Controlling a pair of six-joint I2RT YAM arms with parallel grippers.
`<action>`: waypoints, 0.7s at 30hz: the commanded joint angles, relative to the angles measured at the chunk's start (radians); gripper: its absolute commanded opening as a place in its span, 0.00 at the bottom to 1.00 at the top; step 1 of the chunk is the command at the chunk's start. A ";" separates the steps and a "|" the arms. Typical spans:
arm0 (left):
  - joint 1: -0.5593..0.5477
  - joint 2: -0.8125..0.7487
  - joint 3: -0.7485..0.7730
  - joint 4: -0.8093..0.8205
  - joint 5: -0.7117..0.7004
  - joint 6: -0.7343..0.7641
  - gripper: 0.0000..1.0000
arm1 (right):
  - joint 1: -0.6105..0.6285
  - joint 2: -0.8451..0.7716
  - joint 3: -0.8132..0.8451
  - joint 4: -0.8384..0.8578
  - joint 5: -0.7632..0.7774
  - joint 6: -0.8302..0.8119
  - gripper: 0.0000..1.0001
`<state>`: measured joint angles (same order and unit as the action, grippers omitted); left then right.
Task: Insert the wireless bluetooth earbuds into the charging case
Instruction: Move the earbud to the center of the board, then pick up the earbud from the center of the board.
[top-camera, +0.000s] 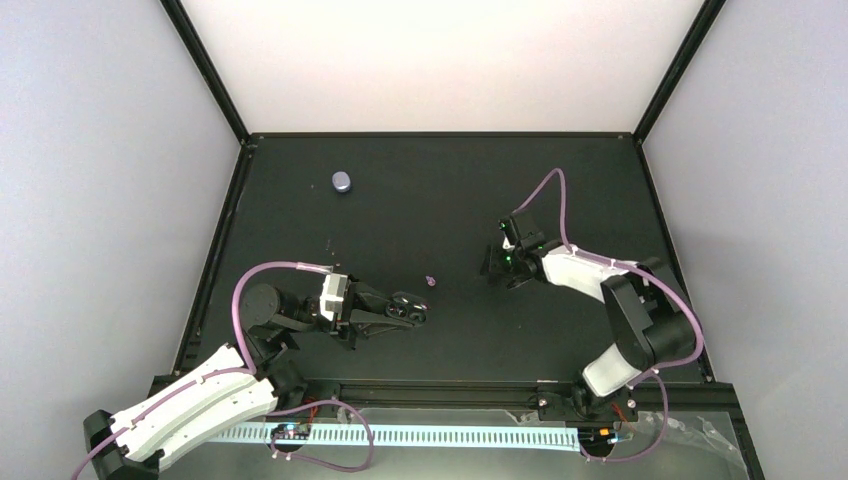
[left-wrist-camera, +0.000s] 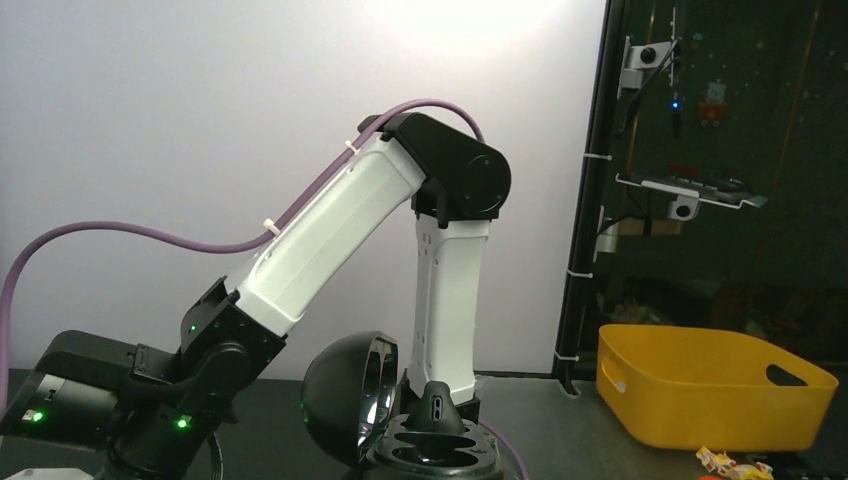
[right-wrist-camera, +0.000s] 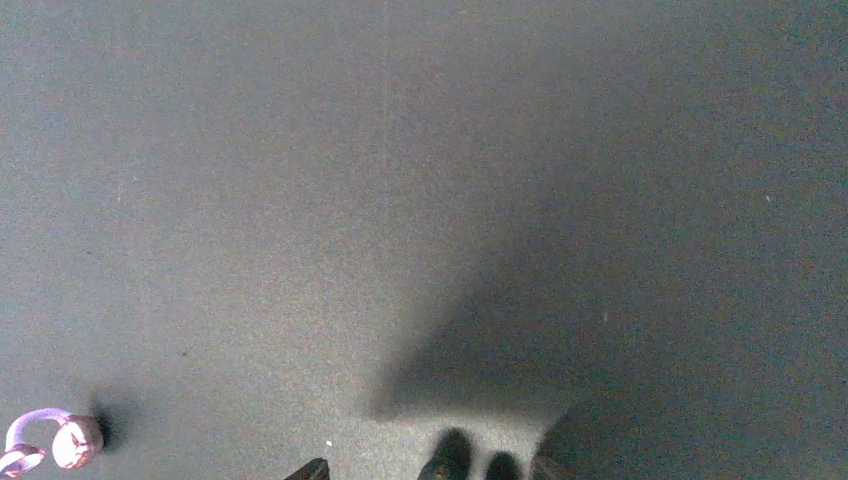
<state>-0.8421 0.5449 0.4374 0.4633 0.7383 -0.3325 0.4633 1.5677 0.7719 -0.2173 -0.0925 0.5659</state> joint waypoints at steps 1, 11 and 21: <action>-0.005 0.003 0.031 0.011 0.010 0.016 0.01 | -0.004 0.040 0.027 0.057 -0.028 0.011 0.52; -0.005 0.007 0.031 0.008 0.007 0.018 0.02 | -0.002 -0.001 -0.016 0.038 -0.075 0.009 0.51; -0.005 0.007 0.032 0.005 0.011 0.016 0.02 | -0.002 -0.120 -0.094 0.017 0.040 0.046 0.51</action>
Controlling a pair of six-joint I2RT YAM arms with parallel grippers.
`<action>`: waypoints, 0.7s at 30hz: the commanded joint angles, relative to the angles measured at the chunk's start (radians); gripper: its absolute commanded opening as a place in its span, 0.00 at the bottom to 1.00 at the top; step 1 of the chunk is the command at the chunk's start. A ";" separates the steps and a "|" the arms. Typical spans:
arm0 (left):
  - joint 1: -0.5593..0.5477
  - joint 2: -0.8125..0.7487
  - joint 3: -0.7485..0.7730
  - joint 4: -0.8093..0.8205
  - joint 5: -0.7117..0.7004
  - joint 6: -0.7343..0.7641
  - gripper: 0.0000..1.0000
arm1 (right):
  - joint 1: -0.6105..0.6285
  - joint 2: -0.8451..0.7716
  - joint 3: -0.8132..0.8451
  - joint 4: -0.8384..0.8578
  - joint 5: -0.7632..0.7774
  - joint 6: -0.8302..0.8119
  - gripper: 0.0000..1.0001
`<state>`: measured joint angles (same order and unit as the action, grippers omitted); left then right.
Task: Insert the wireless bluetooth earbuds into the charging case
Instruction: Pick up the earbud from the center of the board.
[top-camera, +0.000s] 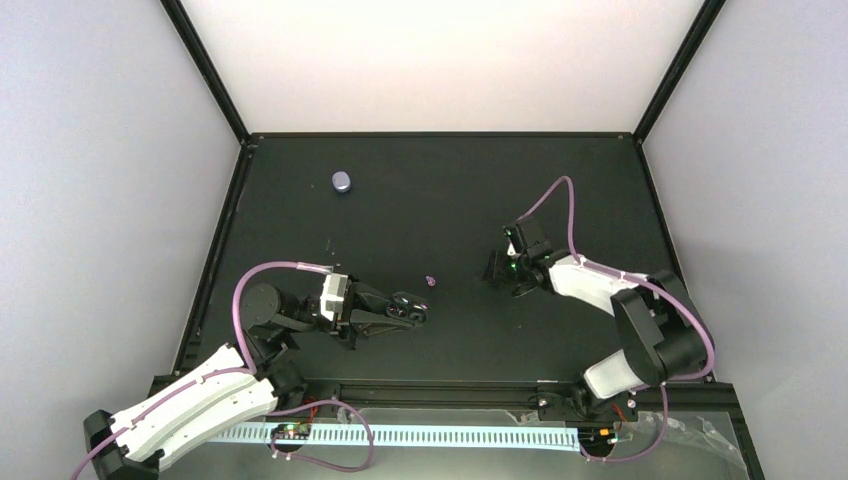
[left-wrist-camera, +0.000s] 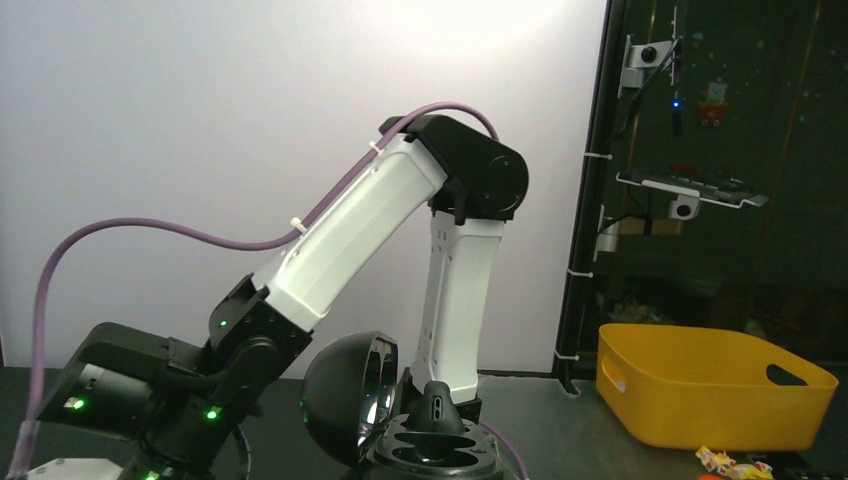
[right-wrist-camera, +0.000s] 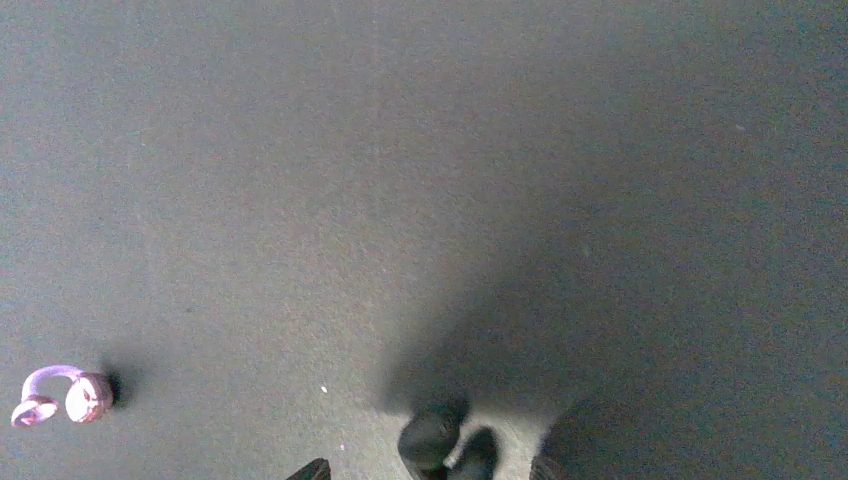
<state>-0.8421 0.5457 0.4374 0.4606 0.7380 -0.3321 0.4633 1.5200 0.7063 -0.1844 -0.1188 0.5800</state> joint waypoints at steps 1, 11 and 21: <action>-0.006 0.006 0.032 0.008 0.009 0.016 0.02 | -0.002 -0.088 -0.035 -0.015 0.066 0.041 0.52; -0.006 0.007 0.032 0.008 0.013 0.018 0.02 | 0.001 -0.058 -0.069 0.053 -0.057 0.090 0.52; -0.007 0.012 0.032 0.007 0.009 0.020 0.01 | 0.001 0.001 -0.038 0.066 -0.047 0.083 0.52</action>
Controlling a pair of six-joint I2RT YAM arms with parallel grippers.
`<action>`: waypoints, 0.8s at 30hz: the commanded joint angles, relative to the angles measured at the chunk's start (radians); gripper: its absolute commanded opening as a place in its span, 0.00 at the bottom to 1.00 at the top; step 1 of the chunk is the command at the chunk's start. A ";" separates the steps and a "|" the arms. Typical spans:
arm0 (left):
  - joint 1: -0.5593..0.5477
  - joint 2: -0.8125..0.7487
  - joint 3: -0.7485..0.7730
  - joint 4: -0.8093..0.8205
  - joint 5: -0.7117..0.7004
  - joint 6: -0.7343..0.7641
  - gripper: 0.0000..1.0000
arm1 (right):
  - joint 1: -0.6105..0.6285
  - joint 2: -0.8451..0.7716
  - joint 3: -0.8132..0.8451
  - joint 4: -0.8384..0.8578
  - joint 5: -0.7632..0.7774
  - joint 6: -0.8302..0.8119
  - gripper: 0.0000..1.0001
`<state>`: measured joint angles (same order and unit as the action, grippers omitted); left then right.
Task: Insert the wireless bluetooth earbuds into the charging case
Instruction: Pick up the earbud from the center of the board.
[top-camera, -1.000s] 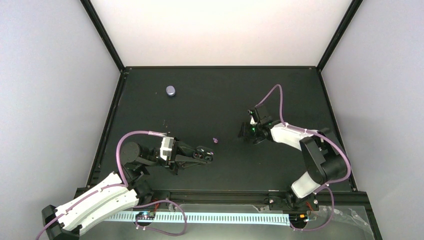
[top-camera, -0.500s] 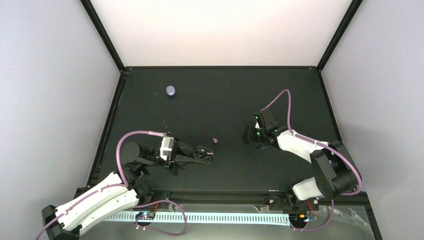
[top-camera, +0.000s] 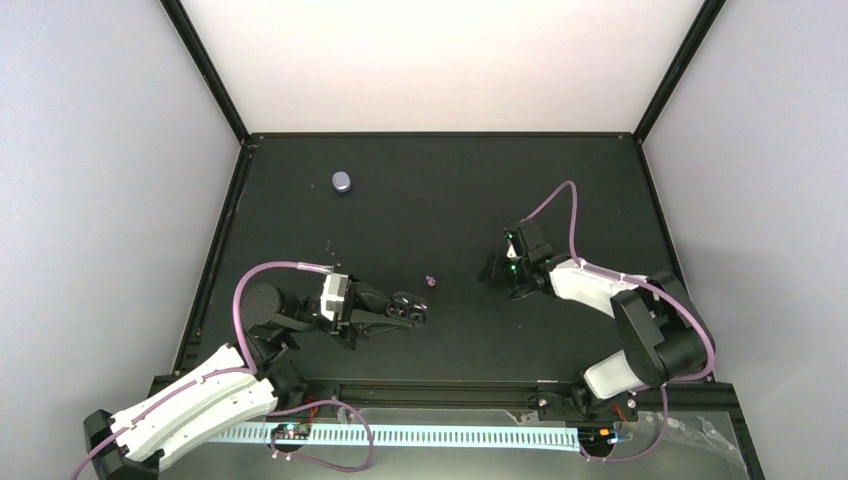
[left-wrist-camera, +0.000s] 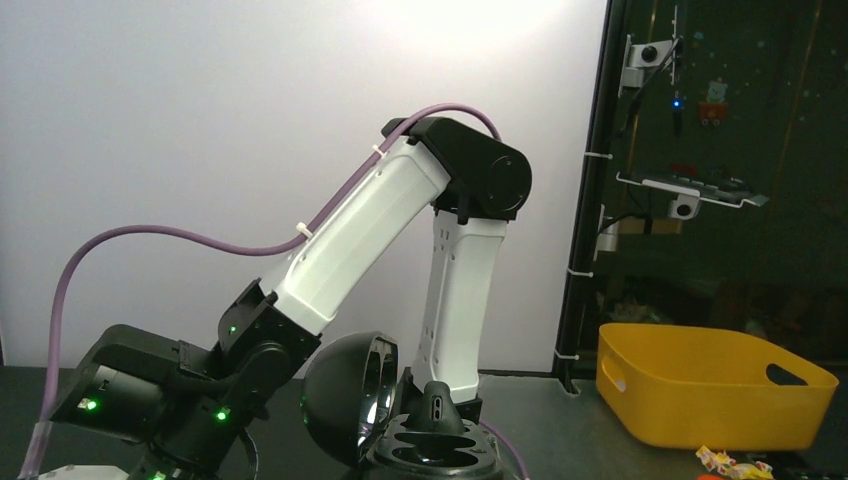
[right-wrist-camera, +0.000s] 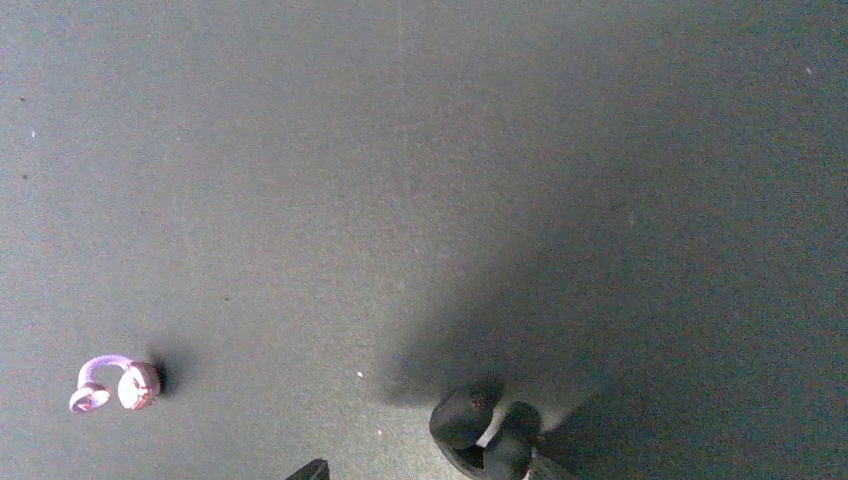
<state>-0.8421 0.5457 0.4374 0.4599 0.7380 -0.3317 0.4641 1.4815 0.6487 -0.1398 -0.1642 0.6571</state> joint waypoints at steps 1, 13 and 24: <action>-0.008 0.012 0.032 0.007 0.010 0.019 0.02 | 0.001 0.046 0.025 0.025 -0.001 0.006 0.52; -0.006 0.016 0.032 0.000 0.003 0.025 0.02 | 0.001 0.156 0.152 0.016 0.001 -0.027 0.52; -0.006 0.022 0.036 -0.013 -0.002 0.034 0.02 | 0.002 0.252 0.261 -0.015 -0.038 -0.063 0.51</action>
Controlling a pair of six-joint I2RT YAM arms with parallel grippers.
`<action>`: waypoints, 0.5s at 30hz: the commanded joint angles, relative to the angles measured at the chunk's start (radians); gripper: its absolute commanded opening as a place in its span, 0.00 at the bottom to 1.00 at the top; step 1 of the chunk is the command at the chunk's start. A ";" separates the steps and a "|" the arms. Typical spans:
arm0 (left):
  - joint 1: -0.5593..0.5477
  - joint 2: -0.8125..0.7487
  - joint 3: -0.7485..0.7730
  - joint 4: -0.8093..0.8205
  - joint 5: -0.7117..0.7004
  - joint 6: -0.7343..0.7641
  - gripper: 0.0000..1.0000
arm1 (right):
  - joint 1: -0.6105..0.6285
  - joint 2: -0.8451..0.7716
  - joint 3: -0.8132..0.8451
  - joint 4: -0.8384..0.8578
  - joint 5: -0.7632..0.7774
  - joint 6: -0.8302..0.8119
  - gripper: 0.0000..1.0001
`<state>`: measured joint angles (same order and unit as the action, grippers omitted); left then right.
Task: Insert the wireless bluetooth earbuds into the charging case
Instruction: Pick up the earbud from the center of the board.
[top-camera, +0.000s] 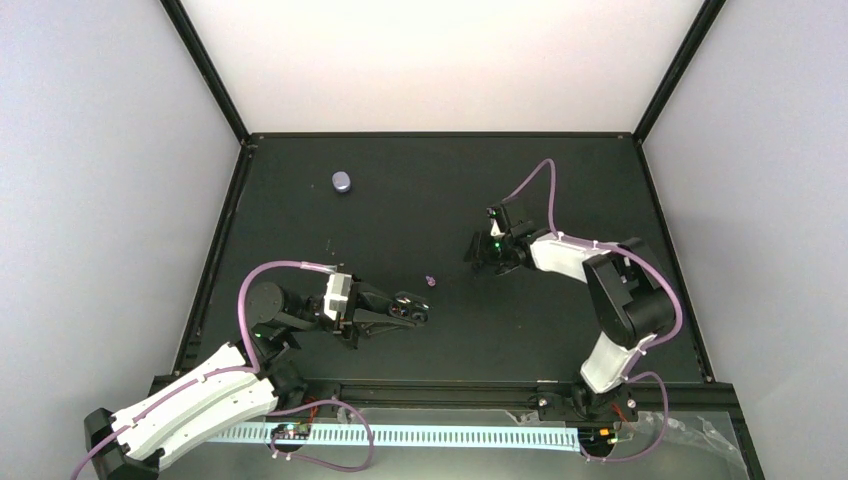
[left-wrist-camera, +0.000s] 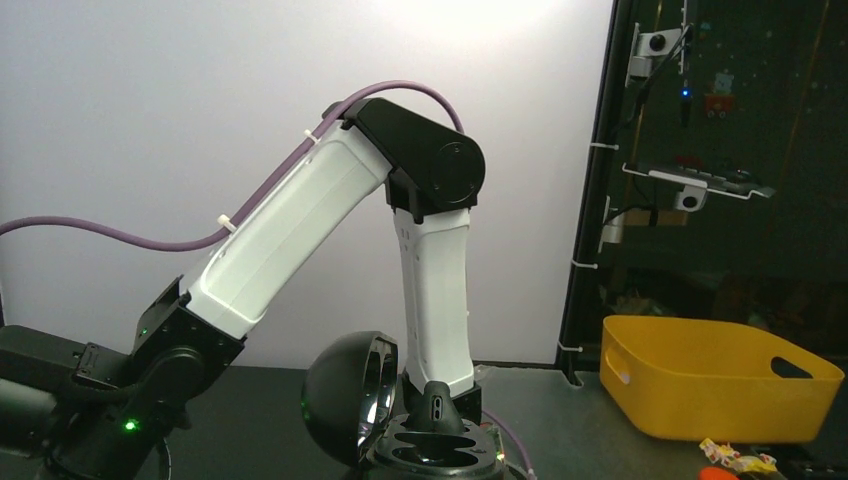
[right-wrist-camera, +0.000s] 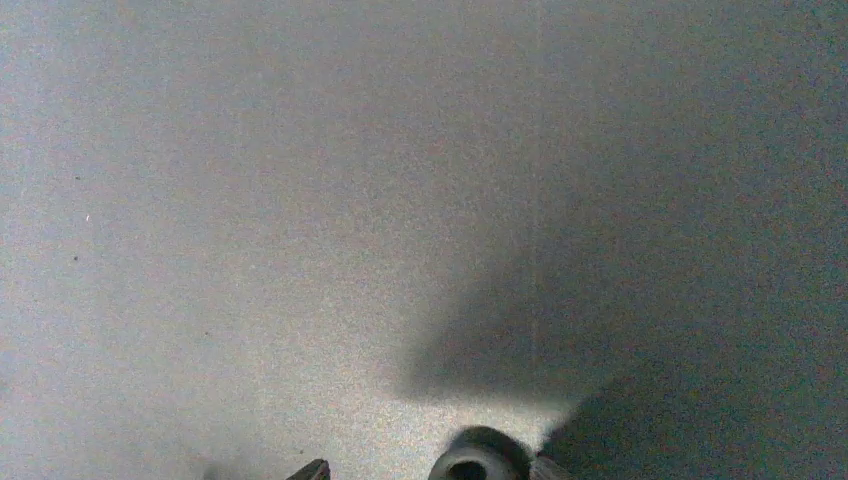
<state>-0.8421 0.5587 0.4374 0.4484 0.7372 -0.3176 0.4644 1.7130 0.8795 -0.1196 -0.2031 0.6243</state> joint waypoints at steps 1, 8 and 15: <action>-0.006 0.010 0.037 -0.003 -0.002 0.021 0.02 | 0.002 0.008 0.029 -0.044 0.027 -0.030 0.51; -0.007 0.009 0.038 -0.004 -0.004 0.021 0.02 | 0.002 -0.122 -0.030 -0.066 0.138 -0.006 0.51; -0.007 0.011 0.038 0.005 0.006 0.014 0.02 | 0.011 -0.072 -0.005 -0.078 0.046 0.009 0.50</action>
<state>-0.8421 0.5694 0.4374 0.4412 0.7372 -0.3134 0.4652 1.5993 0.8570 -0.1802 -0.1162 0.6125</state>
